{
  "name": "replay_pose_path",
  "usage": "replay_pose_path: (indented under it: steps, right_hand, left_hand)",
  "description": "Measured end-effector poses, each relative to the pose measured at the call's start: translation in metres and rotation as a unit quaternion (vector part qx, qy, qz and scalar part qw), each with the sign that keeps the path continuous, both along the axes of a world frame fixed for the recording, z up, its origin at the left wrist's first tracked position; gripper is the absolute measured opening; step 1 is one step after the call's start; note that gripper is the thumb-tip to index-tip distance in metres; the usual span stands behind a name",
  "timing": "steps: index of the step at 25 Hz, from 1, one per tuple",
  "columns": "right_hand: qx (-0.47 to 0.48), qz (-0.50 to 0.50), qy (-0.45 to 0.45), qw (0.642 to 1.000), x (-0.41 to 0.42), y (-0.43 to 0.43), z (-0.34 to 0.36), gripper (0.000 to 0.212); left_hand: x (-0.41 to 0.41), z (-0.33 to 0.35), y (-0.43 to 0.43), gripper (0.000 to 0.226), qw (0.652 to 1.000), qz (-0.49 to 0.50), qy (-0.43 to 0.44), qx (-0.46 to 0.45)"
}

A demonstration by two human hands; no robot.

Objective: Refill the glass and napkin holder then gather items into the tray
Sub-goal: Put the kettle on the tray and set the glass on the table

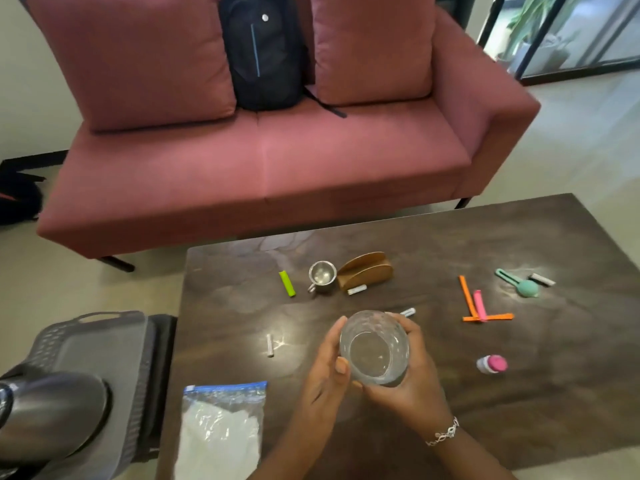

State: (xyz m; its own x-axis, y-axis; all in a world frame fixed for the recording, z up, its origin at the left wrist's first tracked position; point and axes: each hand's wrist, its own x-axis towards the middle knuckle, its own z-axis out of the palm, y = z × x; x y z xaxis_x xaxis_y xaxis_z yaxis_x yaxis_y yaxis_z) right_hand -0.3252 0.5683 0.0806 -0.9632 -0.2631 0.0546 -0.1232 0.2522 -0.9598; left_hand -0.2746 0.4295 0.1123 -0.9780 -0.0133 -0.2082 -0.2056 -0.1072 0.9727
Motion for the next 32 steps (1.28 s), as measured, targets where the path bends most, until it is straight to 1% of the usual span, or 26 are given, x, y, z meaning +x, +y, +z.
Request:
replay_pose_path:
  steps: [5,8,13,14,15,17,18,19,22,24,27,29,32]
  right_hand:
    - [0.063,-0.036,0.022,0.997,-0.052,0.064,-0.020,0.087]
    - [0.069,-0.050,0.006,0.996,-0.094,0.090,-0.042,0.086]
    - [0.069,-0.056,0.001,0.996,-0.159,0.114,-0.079,0.078]
    - [0.075,-0.059,0.004,0.995,-0.172,0.118,-0.088,0.078]
    - [0.083,-0.064,0.005,0.995,-0.185,0.121,-0.098,0.079]
    - [0.090,-0.071,-0.002,0.993,-0.210,0.127,-0.117,0.080]
    - [0.092,-0.075,-0.004,0.993,-0.220,0.130,-0.126,0.080]
    - [0.096,-0.079,-0.001,0.992,-0.228,0.130,-0.132,0.081]
    - [0.117,-0.085,-0.004,0.989,-0.252,0.134,-0.154,0.086]
    - [0.127,-0.082,-0.017,0.988,-0.265,0.136,-0.168,0.090]
    - [0.146,-0.068,-0.033,0.986,-0.278,0.141,-0.186,0.096]
    - [0.154,-0.067,-0.038,0.985,-0.282,0.142,-0.193,0.099]
    - [0.149,-0.071,-0.046,0.985,-0.286,0.143,-0.201,0.099]
  left_hand:
    - [-0.062,-0.016,0.054,0.088,0.999,-0.041,0.003,0.000]
    - [-0.109,-0.041,0.075,0.086,0.998,-0.061,-0.011,-0.019]
    - [-0.186,-0.085,0.095,0.095,0.993,-0.093,-0.045,-0.064]
    - [-0.200,-0.094,0.097,0.092,0.991,-0.099,-0.050,-0.069]
    - [-0.215,-0.104,0.099,0.085,0.990,-0.104,-0.056,-0.078]
    - [-0.242,-0.124,0.102,0.062,0.986,-0.116,-0.069,-0.096]
    - [-0.254,-0.133,0.105,0.054,0.984,-0.121,-0.073,-0.105]
    - [-0.261,-0.139,0.106,0.052,0.982,-0.129,-0.077,-0.115]
    - [-0.284,-0.156,0.117,0.060,0.977,-0.139,-0.095,-0.127]
    - [-0.293,-0.165,0.123,0.063,0.979,-0.132,-0.106,-0.117]
    - [-0.303,-0.176,0.129,0.060,0.979,-0.127,-0.123,-0.098]
    - [-0.308,-0.186,0.131,0.061,0.979,-0.123,-0.135,-0.092]
    - [-0.314,-0.198,0.134,0.082,0.978,-0.126,-0.141,-0.088]
